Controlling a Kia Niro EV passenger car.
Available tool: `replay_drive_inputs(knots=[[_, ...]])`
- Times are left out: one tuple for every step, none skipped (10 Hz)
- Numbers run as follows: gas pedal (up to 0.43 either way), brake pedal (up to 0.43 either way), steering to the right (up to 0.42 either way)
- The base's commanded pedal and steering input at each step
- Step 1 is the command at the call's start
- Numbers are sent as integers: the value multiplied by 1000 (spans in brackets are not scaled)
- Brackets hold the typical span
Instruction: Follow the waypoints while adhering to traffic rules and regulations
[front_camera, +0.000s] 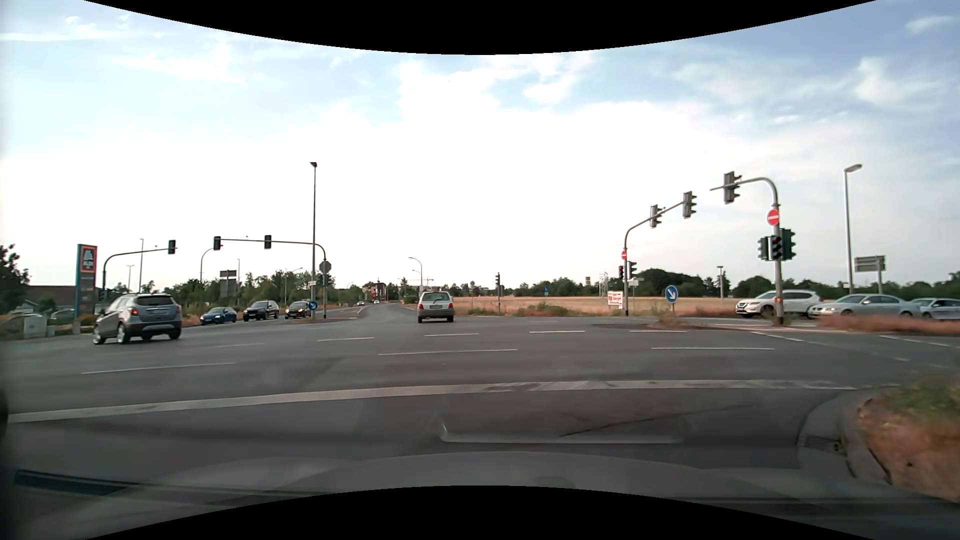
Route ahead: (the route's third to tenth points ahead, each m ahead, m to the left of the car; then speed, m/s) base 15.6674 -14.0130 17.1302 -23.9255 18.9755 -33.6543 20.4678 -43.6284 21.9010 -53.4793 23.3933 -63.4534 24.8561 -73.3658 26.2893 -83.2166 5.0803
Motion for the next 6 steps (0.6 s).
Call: replay_drive_inputs(knots=[[0,0,254],[0,0,281],[0,0,303],[0,0,322],[0,0,331],[0,0,331]])
